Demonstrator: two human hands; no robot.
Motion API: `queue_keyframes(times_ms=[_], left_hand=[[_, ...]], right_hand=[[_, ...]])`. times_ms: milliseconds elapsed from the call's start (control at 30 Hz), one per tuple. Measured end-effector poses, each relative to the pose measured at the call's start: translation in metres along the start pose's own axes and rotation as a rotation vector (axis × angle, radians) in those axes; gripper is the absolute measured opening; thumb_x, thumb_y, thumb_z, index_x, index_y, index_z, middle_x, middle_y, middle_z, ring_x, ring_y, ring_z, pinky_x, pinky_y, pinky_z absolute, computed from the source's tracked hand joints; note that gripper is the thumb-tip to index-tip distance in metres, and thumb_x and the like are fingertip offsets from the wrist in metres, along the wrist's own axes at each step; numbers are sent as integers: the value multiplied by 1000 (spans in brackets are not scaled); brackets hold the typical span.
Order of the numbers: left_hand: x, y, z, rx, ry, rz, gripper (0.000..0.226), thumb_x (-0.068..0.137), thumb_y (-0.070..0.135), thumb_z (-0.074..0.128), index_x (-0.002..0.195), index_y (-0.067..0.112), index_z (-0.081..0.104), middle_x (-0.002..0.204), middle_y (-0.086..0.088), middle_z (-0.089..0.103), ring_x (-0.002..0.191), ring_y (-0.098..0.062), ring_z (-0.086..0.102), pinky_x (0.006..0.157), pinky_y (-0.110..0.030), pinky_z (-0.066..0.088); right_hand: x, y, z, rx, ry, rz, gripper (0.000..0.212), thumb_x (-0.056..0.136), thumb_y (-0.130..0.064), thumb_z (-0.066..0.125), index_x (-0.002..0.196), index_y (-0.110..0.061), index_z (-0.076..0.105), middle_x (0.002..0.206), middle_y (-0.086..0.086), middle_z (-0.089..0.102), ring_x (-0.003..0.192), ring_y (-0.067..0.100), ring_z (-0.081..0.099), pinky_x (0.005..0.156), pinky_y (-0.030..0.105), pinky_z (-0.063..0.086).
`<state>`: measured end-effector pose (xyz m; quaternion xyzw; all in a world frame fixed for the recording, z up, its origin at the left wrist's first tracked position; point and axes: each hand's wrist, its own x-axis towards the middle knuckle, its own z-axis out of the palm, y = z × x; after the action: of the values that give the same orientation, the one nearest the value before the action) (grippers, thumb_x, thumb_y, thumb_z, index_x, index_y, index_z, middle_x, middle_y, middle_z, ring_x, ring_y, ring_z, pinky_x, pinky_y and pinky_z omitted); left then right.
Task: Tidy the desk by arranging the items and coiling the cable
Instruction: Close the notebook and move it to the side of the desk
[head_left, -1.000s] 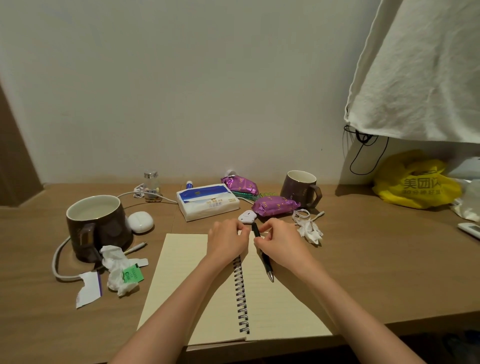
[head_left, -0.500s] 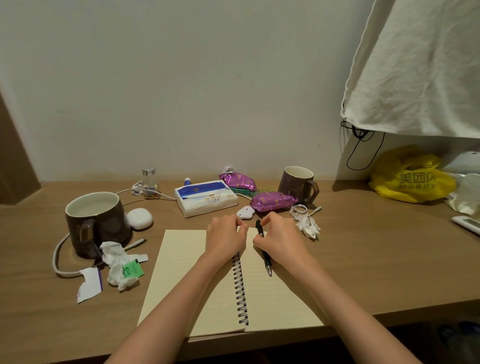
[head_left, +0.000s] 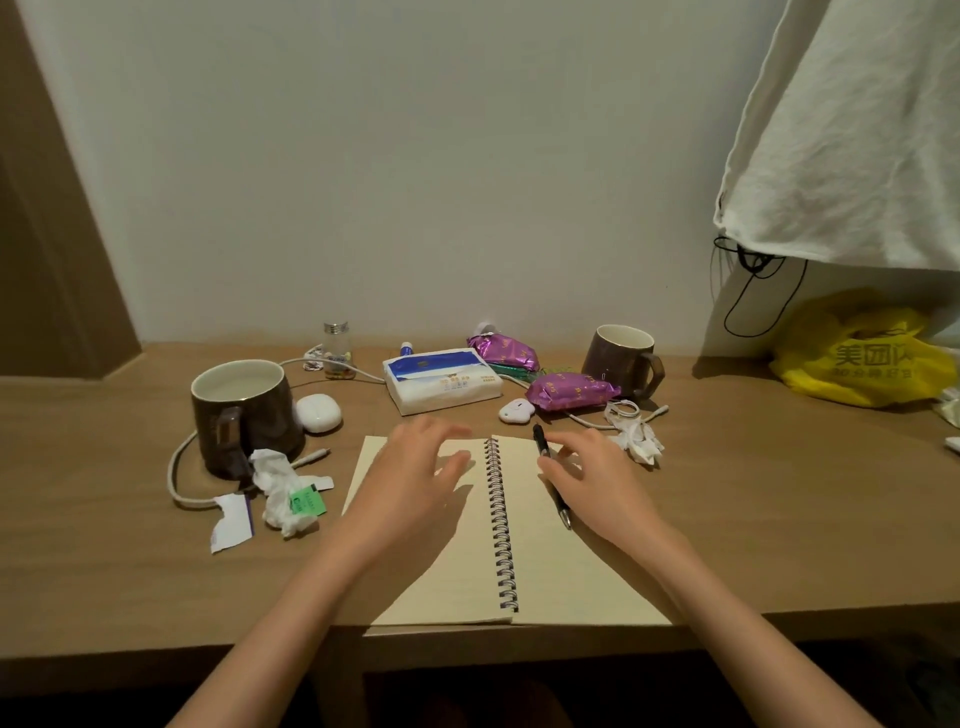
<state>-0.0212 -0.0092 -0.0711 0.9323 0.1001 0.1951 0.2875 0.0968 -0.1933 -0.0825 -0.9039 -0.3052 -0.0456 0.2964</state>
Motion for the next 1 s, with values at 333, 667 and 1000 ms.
queue_keyframes(times_ms=[333, 667, 1000], left_hand=[[-108, -9, -29, 394, -328, 49, 91, 64, 91, 33, 143, 54, 6, 154, 25, -1, 144, -7, -3, 117, -35, 0], [-137, -17, -40, 185, -123, 131, 69, 83, 27, 66, 136, 53, 31, 144, 31, 28, 134, 9, 24, 111, -23, 27], [-140, 13, -42, -904, 78, -237, 71, 82, 29, 58, 143, 39, 25, 132, 16, 53, 110, 9, 56, 89, -15, 50]], right_hand=[[-32, 7, 2, -188, -51, -44, 44, 101, -42, 26, 138, -27, 43, 140, -4, 48, 131, 18, 37, 110, 40, 29], [-37, -3, -9, -141, -115, -104, 42, 103, -35, 29, 135, -18, 48, 137, 0, 53, 127, 17, 42, 105, 31, 28], [-34, -1, -5, -92, -89, -121, 37, 103, -33, 27, 113, -17, 59, 118, 3, 62, 107, 18, 49, 89, 29, 31]])
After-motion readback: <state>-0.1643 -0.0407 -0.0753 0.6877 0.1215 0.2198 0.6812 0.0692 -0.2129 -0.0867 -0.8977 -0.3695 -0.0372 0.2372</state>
